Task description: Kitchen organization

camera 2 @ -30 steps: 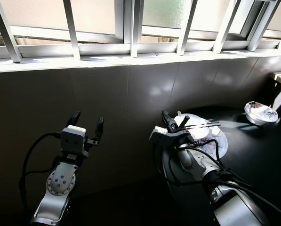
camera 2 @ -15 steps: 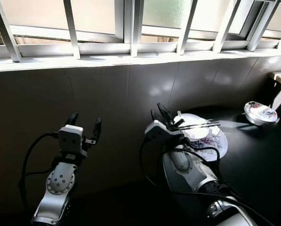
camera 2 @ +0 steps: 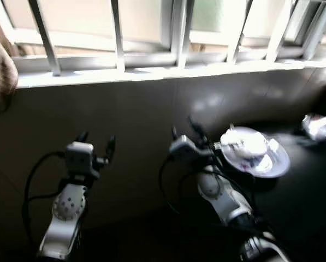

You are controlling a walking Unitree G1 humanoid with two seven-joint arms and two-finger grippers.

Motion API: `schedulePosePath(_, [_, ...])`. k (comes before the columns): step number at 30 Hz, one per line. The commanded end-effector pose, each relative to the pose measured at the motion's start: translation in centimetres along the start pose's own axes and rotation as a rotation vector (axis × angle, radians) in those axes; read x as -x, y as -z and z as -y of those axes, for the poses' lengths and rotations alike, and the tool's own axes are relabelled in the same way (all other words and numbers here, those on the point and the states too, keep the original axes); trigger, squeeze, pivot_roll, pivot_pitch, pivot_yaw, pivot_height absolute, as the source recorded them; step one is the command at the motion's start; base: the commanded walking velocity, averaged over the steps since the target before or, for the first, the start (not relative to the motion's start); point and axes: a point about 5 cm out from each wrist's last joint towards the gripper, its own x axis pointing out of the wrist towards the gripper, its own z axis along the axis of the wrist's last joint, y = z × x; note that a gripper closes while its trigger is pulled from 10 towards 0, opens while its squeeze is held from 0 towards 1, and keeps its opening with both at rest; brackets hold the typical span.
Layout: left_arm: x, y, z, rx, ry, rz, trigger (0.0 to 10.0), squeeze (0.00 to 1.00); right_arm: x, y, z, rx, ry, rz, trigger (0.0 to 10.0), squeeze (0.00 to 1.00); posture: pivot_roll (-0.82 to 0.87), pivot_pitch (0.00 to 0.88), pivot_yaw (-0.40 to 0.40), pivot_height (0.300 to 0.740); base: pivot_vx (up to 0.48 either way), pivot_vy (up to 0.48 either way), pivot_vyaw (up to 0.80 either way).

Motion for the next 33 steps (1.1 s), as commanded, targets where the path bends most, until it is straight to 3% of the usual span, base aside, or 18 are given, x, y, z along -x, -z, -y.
schedulePosePath(1, [0.1, -0.1, -0.4, -0.027, 0.0, 0.006, 10.0, 0.0, -0.4, 0.0, 0.1, -0.063, 0.026, -0.043, 10.0, 0.0, 0.04, 0.0, -0.081, 0.74, 0.0, 0.0, -0.48])
schedulePosePath(6, [0.1, 0.2, -0.6, -0.028, 0.001, -0.011, 10.0, 0.0, -0.1, 0.0, -0.1, -0.057, 0.001, -0.039, 10.0, 0.0, 0.04, 0.0, -0.081, 0.74, 0.0, 0.0, -0.74])
schedulePosePath(12, [0.1, 0.1, -0.6, -0.031, 0.004, 0.0, 10.0, 0.0, 0.0, -0.3, -0.6, -0.08, -0.048, -0.035, 10.0, 0.0, 0.04, 0.0, -0.079, 0.74, 0.439, 0.0, 0.0])
schedulePosePath(13, [0.1, 0.0, -0.6, -0.031, 0.005, 0.003, 10.0, 0.0, 0.0, 0.1, -0.9, -0.158, -0.056, -0.089, 10.0, 0.0, 0.04, 0.0, -0.079, 0.74, 0.48, 0.0, 0.0])
schedulePosePath(15, [0.1, 0.0, -0.6, -0.029, 0.003, 0.003, 10.0, 0.0, 0.0, 0.0, -1.1, -0.219, -0.076, -0.09, 10.0, 0.0, 0.04, 0.0, -0.08, 0.74, 0.345, 0.0, -0.8])
schedulePosePath(20, [0.1, 0.0, -0.6, -0.025, 0.0, 0.007, 10.0, 0.0, 0.2, -0.7, -1.6, -0.147, -0.14, -0.019, 10.0, 0.0, 0.05, 0.0, -0.083, 0.74, 0.105, 0.0, -0.48])
schedulePosePath(26, [0.1, -0.2, -0.6, -0.021, -0.011, 0.016, 10.0, 0.0, 0.2, -1.1, -1.5, -0.185, -0.129, 0.002, 10.0, 0.0, 0.05, 0.0, -0.086, 0.74, 0.0, 0.0, 0.0])
schedulePosePath(30, [0.2, -0.1, -0.5, -0.02, -0.008, 0.014, 10.0, 0.0, 0.5, -2.2, -1.0, -0.075, -0.088, 0.121, 10.0, 0.0, 0.04, 0.0, -0.086, 0.74, 0.0, 0.0, 0.0])
schedulePosePath(33, [0.2, 0.0, -0.4, -0.019, -0.006, 0.014, 10.0, 0.0, 0.9, -2.3, -0.7, 0.032, -0.043, 0.15, 10.0, 0.0, 0.04, 0.0, -0.086, 0.74, 0.0, 0.0, 0.0])
